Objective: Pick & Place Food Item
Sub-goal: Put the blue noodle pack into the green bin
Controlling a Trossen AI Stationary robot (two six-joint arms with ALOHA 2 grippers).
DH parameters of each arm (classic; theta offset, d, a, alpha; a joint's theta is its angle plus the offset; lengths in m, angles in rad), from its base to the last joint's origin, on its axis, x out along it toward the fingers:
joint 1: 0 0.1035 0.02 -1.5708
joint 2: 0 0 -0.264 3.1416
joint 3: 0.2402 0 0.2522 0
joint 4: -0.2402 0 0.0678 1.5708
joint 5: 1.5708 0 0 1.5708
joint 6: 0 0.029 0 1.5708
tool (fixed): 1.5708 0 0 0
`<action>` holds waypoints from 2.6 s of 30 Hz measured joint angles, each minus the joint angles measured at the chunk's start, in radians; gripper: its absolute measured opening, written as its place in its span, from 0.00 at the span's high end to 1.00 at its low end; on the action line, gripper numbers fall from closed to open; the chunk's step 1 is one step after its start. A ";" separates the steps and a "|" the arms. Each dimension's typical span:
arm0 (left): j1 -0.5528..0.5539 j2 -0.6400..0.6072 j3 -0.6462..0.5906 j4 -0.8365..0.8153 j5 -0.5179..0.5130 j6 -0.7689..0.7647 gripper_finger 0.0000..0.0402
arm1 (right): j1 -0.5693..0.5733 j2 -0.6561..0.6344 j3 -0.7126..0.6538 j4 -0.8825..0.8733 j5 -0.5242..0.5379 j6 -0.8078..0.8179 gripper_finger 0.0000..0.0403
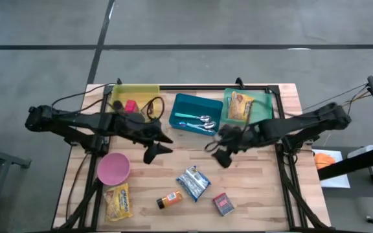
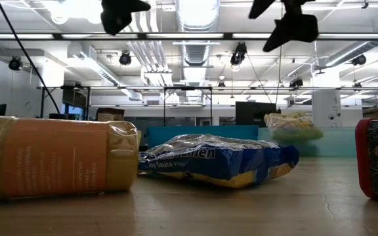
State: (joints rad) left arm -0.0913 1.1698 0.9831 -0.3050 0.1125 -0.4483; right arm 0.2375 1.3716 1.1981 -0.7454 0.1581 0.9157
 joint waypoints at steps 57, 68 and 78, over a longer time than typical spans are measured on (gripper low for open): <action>-0.105 -0.185 -0.302 0.221 0.064 -0.099 0.45 | -0.007 0.494 -0.130 0.586 -0.151 -0.007 0.29; -0.105 -0.185 -0.302 0.186 0.065 -0.102 0.45 | -0.007 0.494 -0.173 0.634 -0.159 0.009 0.67; -0.105 -0.185 -0.302 0.185 0.064 -0.103 0.45 | -0.007 0.494 -0.173 0.659 -0.161 -0.013 0.96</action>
State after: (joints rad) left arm -0.1967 0.9848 0.6807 -0.1201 0.1770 -0.5510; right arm 0.2306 1.8656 1.0248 -0.0868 -0.0026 0.9031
